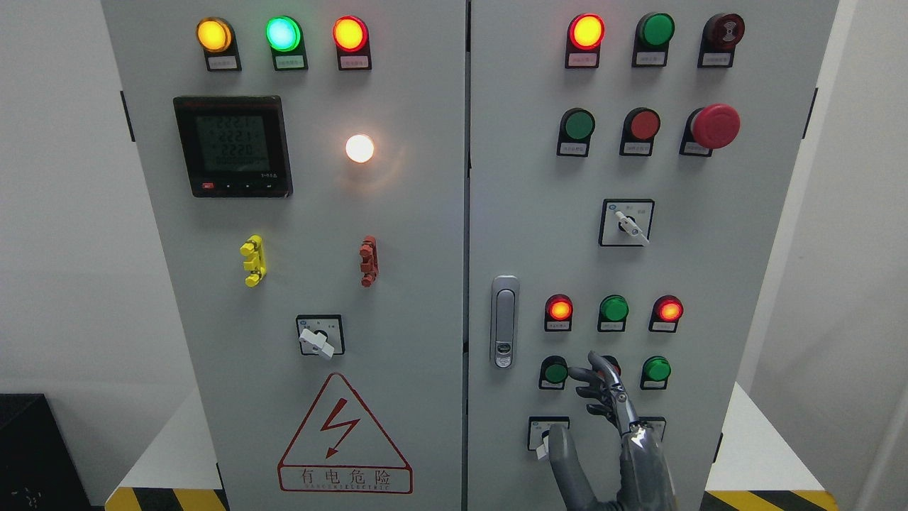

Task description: Release door handle

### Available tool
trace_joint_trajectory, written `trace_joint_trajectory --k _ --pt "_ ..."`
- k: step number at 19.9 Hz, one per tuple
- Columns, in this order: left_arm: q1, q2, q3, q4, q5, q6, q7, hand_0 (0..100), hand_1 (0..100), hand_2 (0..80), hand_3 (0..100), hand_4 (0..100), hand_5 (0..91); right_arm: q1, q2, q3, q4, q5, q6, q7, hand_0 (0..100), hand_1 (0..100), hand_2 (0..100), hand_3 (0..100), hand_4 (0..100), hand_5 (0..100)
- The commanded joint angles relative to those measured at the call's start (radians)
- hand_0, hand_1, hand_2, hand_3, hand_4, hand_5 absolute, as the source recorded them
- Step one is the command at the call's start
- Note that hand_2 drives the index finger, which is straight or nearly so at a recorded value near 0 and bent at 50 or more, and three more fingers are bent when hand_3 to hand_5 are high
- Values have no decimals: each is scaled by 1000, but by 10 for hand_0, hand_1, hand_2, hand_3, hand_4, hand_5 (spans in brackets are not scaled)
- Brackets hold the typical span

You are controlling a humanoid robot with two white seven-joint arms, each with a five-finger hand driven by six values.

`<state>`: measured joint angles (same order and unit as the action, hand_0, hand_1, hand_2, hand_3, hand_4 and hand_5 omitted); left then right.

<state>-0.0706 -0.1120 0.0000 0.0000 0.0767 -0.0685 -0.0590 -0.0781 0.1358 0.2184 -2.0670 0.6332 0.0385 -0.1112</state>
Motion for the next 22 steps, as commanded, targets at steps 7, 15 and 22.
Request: trace_joint_trajectory --k 7,15,22 --pt "0 0 -20 -17 0 -1 1 0 0 25 82 13 0 -66 2 38 88 526 23 4 431 313 0 1000 961 991" --pt "0 0 -20 -17 0 -1 1 0 0 24 84 12 0 -109 2 55 188 766 17 -2 395 313 0 1000 988 992" --pt "0 0 -20 -15 0 -1 1 0 0 25 85 13 0 -134 4 91 212 853 23 -1 389 298 0 1000 993 993"
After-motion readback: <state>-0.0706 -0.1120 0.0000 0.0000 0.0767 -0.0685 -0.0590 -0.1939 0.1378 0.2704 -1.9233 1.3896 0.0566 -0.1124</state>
